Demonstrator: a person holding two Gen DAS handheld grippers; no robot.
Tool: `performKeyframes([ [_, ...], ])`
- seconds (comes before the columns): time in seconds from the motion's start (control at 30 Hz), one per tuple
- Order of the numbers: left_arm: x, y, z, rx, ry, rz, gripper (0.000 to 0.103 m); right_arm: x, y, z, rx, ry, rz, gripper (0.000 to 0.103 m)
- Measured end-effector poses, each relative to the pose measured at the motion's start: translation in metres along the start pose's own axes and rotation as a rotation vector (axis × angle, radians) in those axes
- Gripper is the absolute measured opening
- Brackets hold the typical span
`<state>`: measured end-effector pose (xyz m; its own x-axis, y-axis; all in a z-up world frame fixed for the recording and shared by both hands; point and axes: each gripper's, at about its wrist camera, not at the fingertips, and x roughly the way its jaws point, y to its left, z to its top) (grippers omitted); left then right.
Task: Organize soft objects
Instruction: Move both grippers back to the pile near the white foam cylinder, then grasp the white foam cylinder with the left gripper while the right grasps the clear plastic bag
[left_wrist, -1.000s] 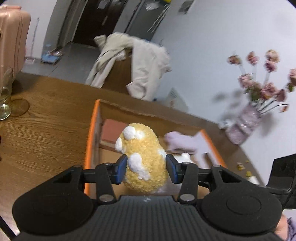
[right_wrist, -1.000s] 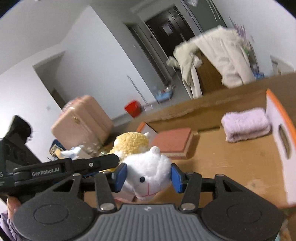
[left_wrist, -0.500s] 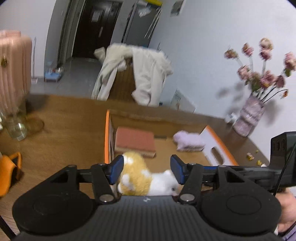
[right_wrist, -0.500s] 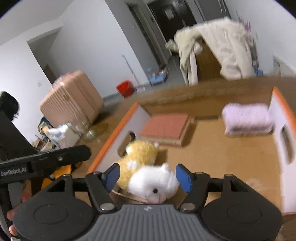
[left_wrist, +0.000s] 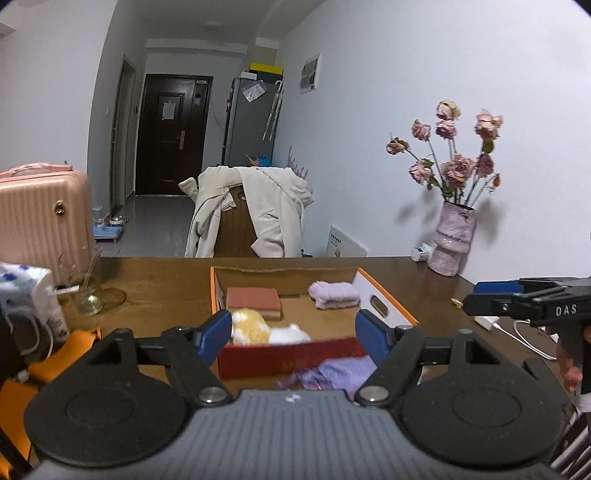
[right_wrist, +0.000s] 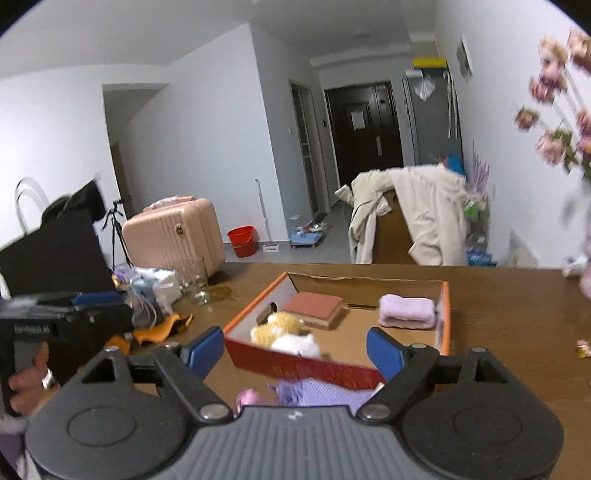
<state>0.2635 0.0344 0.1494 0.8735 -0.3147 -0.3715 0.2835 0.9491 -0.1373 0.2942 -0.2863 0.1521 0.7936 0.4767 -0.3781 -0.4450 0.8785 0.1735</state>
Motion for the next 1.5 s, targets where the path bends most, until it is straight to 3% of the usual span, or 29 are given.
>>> performKeyframes([
  [0.23, -0.061, -0.024, -0.064, -0.035, -0.064, -0.003, 0.082, -0.066, 0.033, -0.064, -0.049, -0.096, -0.047, 0.087],
  [0.47, -0.079, -0.031, -0.116, -0.079, 0.009, 0.029, 0.084, -0.095, 0.045, -0.131, 0.001, -0.133, -0.111, 0.087],
  [0.63, -0.065, -0.035, -0.120, -0.062, 0.043, 0.068, 0.084, -0.090, 0.037, -0.147, 0.045, -0.110, -0.141, 0.087],
  [0.83, -0.024, -0.054, -0.118, -0.043, 0.089, -0.005, 0.083, -0.074, 0.019, -0.149, 0.083, -0.093, -0.145, 0.085],
  [1.03, 0.046, -0.097, -0.108, -0.040, 0.186, -0.169, 0.071, -0.054, -0.016, -0.144, 0.135, -0.076, -0.195, 0.081],
  [1.17, 0.091, -0.122, -0.115, -0.004, 0.238, -0.154, 0.072, -0.043, -0.042, -0.145, 0.179, -0.051, -0.227, 0.081],
  [1.27, 0.113, -0.128, -0.127, -0.005, 0.279, -0.166, 0.072, -0.033, -0.055, -0.146, 0.210, -0.036, -0.200, 0.081],
  [1.33, 0.122, -0.127, -0.136, -0.031, 0.313, -0.199, 0.055, -0.020, -0.061, -0.144, 0.224, -0.019, -0.175, 0.081],
  [1.5, 0.099, -0.109, -0.134, -0.030, 0.258, -0.195, 0.053, 0.023, -0.057, -0.134, 0.196, 0.028, -0.086, 0.081],
])
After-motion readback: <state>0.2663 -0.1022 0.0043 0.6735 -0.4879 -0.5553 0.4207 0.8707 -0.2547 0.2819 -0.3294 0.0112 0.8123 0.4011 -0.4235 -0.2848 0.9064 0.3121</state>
